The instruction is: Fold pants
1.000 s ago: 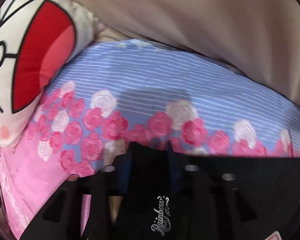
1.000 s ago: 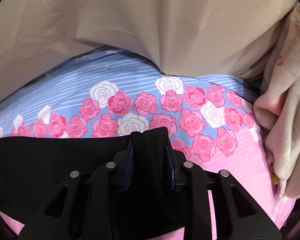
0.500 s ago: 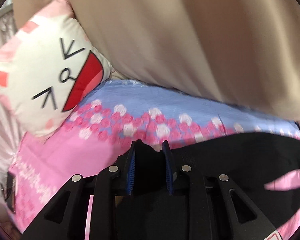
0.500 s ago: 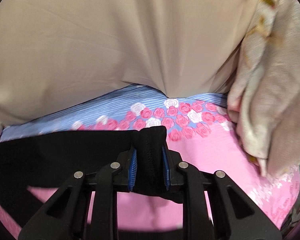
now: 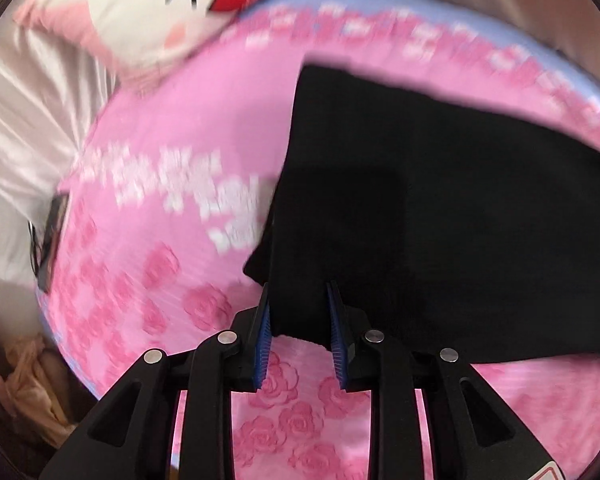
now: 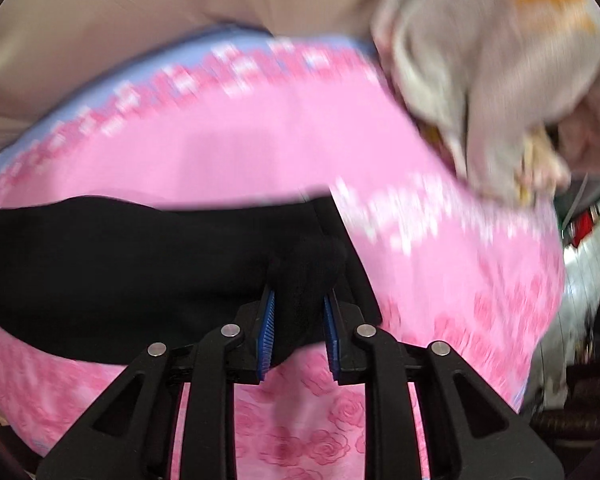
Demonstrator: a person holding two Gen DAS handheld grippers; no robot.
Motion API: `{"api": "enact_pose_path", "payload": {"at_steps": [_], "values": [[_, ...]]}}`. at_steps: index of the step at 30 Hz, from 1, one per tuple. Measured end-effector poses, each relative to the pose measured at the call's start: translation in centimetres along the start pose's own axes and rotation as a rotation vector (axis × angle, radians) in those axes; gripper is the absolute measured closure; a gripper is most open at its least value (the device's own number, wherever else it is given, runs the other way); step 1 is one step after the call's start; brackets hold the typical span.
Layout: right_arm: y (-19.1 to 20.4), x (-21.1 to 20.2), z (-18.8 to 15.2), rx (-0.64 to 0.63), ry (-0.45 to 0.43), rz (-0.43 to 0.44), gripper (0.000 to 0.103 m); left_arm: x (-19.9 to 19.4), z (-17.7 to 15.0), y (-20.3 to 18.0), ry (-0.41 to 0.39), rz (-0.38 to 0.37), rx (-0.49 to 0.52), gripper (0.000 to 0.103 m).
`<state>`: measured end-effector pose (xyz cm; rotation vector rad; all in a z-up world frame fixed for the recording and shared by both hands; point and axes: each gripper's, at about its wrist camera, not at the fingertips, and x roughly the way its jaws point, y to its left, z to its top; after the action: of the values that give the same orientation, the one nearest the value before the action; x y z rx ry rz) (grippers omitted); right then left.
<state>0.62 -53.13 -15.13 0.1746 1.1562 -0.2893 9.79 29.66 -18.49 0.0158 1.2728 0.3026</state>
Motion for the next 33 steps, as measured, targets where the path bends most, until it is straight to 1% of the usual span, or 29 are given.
{"api": "enact_pose_path", "payload": {"at_steps": [1,2,3,4,5,6,7,8,9,10,11,12,14,15,16,18,20,21,23,24,25,26,27,28,29,30,31,32,33], "values": [[-0.1,0.6,-0.4,0.006,0.017,-0.002,0.079,0.0,-0.1,-0.1,-0.021,0.013,0.0,0.08],[-0.2,0.9,-0.7,0.015,0.021,-0.008,0.072,-0.2,0.0,-0.3,-0.036,0.031,0.001,0.08],[-0.5,1.0,-0.8,0.034,0.012,-0.035,0.058,-0.3,0.2,-0.3,-0.037,0.036,-0.004,0.077],[-0.6,0.5,-1.0,0.047,0.001,-0.05,0.048,-0.7,0.2,-0.3,-0.038,0.048,-0.007,0.076],[-0.9,-0.1,-1.1,0.062,-0.016,-0.058,0.045,-1.2,0.2,-0.1,-0.046,0.063,-0.007,0.073],[-1.6,-1.2,-1.5,0.094,-0.043,-0.062,0.037,-1.7,0.1,0.2,-0.053,0.076,-0.013,0.057],[-2.1,-1.9,-1.6,0.11,-0.056,-0.068,0.029,-2.5,-0.2,0.5,-0.063,0.11,-0.02,0.048],[-2.6,-2.7,-1.9,0.13,-0.076,-0.078,0.026,-3.4,-0.5,0.7,-0.078,0.141,-0.027,0.04],[-3.4,-3.9,-2.3,0.162,-0.102,-0.084,0.021,-4.3,-0.7,0.9,-0.095,0.159,-0.033,0.04],[-4.1,-4.9,-2.7,0.196,-0.123,-0.086,0.02,-5.5,-1.2,1.1,-0.115,0.202,-0.038,0.04],[-4.8,-5.7,-3.2,0.231,-0.14,-0.086,0.02,-6.3,-1.5,1.2,-0.125,0.223,-0.04,0.04],[-5.6,-6.7,-3.5,0.281,-0.162,-0.069,0.02,-7.0,-1.6,1.1,-0.138,0.231,-0.038,0.04],[-6.5,-7.7,-3.7,0.356,-0.2,-0.008,0.02,-9.3,-1.5,-0.2,-0.192,0.238,-0.012,0.04],[-6.7,-7.7,-3.4,0.386,-0.21,0.044,0.02,-10.3,-1.3,-1.4,-0.226,0.228,0.008,0.04],[-6.7,-7.3,-3.1,0.404,-0.201,0.075,0.02,-11.6,-1.0,-3.3,-0.27,0.21,0.033,0.039],[-6.6,-5.6,-2.5,0.439,-0.148,0.1,0.02,-13.3,-0.4,-6.7,-0.321,0.165,0.069,0.033],[-6.0,-3.8,-1.9,0.455,-0.121,0.171,0.02,-14.8,0.0,-10.8,-0.343,0.06,0.096,0.032],[-5.4,-2.8,-1.5,0.447,-0.109,0.191,0.021,-15.4,0.2,-12.9,-0.345,0.007,0.106,0.032],[-4.2,-1.1,-0.7,0.393,-0.071,0.207,0.057,-15.7,0.1,-16.4,-0.336,-0.08,0.134,0.032],[-3.3,-0.4,0.1,0.342,-0.042,0.208,0.088,-15.7,-0.1,-17.8,-0.33,-0.102,0.143,0.032],[-2.4,-1.0,1.0,0.289,-0.057,0.197,0.093,-15.8,-0.2,-19.6,-0.319,-0.123,0.165,0.032],[-1.5,-2.7,1.9,0.222,-0.117,0.205,0.094,-15.7,-0.4,-21.2,-0.307,-0.123,0.189,0.032],[-0.3,-6.1,2.9,0.131,-0.215,0.233,0.094,-15.8,-0.8,-22.3,-0.295,-0.123,0.216,0.032],[0.7,-9.8,3.6,0.029,-0.305,0.23,0.094,-15.8,-0.9,-23.1,-0.29,-0.125,0.235,0.032],[1.1,-12.0,3.6,-0.053,-0.349,0.205,0.094,-15.8,-1.3,-23.7,-0.286,-0.128,0.255,0.032],[1.2,-12.9,3.3,-0.14,-0.371,0.162,0.093,-15.7,-1.8,-24.1,-0.281,-0.132,0.269,0.031],[1.0,-12.6,2.8,-0.195,-0.367,0.114,0.086,-15.4,-2.3,-24.4,-0.272,-0.132,0.289,0.031],[0.3,-11.1,2.0,-0.244,-0.333,0.042,0.076,-14.8,-2.9,-24.7,-0.26,-0.116,0.301,0.031],[-1.1,-7.8,0.9,-0.258,-0.229,-0.065,0.04,-14.1,-3.4,-25.0,-0.239,-0.097,0.313,0.031]]}}
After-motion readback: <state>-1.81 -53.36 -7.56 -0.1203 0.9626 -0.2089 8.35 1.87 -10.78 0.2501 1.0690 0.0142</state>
